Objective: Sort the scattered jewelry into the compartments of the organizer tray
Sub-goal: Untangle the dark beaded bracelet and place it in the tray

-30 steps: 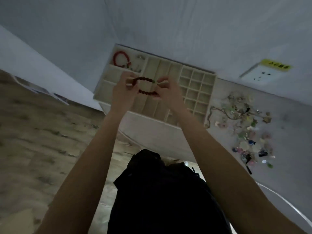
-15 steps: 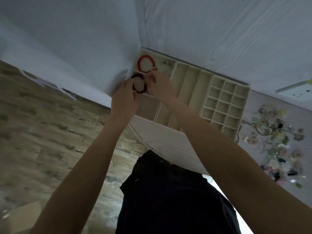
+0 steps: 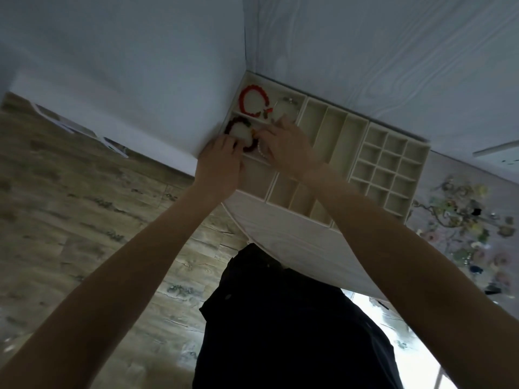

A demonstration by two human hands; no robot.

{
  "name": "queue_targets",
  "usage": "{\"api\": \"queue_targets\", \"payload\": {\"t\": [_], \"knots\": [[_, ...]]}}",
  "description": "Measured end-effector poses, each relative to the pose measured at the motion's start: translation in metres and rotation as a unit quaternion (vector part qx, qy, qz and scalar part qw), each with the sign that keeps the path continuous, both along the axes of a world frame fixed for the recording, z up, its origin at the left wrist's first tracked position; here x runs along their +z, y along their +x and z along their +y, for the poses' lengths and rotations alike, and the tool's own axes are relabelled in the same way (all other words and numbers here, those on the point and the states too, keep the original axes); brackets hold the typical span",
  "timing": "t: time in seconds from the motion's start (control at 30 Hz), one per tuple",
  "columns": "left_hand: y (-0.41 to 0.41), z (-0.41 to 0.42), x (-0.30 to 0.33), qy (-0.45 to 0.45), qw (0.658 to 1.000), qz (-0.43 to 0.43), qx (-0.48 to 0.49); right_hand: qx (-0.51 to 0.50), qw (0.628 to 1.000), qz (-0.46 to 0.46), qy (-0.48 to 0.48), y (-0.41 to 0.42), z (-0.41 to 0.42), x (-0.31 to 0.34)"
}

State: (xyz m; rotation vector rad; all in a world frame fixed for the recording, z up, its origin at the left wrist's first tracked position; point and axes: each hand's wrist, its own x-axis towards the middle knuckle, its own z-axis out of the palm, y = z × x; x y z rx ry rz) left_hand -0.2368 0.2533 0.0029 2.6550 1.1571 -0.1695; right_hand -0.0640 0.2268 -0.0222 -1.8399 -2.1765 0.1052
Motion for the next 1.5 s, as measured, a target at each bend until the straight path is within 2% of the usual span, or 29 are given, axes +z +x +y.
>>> {"api": "queue_targets", "payload": {"t": [0.07, 0.23, 0.37, 0.47, 0.53, 0.63, 0.73, 0.87, 1.07, 1.13, 1.2, 1.33, 1.5], "knots": [[0.004, 0.0, 0.0, 0.0, 1.0, 0.003, 0.014, 0.006, 1.0, -0.007, 0.005, 0.001, -0.002, 0.002], [0.0, 0.001, -0.003, 0.027, 0.996, -0.074, -0.035, 0.032, 0.999, -0.04, -0.001, 0.001, 0.0, -0.001], [-0.002, 0.0, -0.005, 0.028, 0.997, -0.06, -0.035, 0.032, 0.994, -0.097, -0.047, -0.005, 0.003, 0.009], [0.002, 0.0, -0.002, 0.027, 0.996, -0.084, -0.007, 0.012, 0.995, -0.091, -0.044, -0.008, 0.009, 0.01], [0.002, 0.002, -0.003, 0.036, 0.993, -0.111, 0.011, 0.02, 0.993, -0.105, -0.056, -0.011, 0.013, 0.01], [0.004, 0.008, -0.006, 0.007, 0.994, -0.103, 0.022, 0.047, 0.985, -0.14, -0.093, -0.015, 0.022, 0.013], [0.008, 0.016, -0.01, 0.005, 0.995, -0.101, 0.022, 0.03, 0.983, -0.169, -0.069, -0.012, 0.025, 0.015], [0.004, 0.016, -0.015, 0.025, 0.994, -0.106, 0.004, -0.005, 0.99, -0.119, -0.08, -0.009, 0.024, 0.012], [0.01, 0.016, -0.016, 0.051, 0.992, -0.112, 0.019, -0.006, 0.984, -0.152, -0.091, -0.015, 0.027, 0.015], [0.011, 0.017, -0.017, 0.029, 0.993, -0.109, 0.04, 0.001, 0.981, -0.158, -0.111, -0.016, 0.027, 0.015], [0.009, 0.017, -0.02, 0.016, 0.992, -0.113, 0.052, 0.005, 0.987, -0.142, -0.082, -0.014, 0.024, 0.012], [0.009, 0.017, -0.023, 0.049, 0.99, -0.13, 0.026, 0.007, 0.991, -0.128, -0.025, -0.009, 0.023, 0.006], [0.01, 0.018, -0.019, 0.033, 0.996, -0.08, 0.037, 0.002, 0.995, -0.098, -0.037, -0.009, 0.025, 0.003]]}}
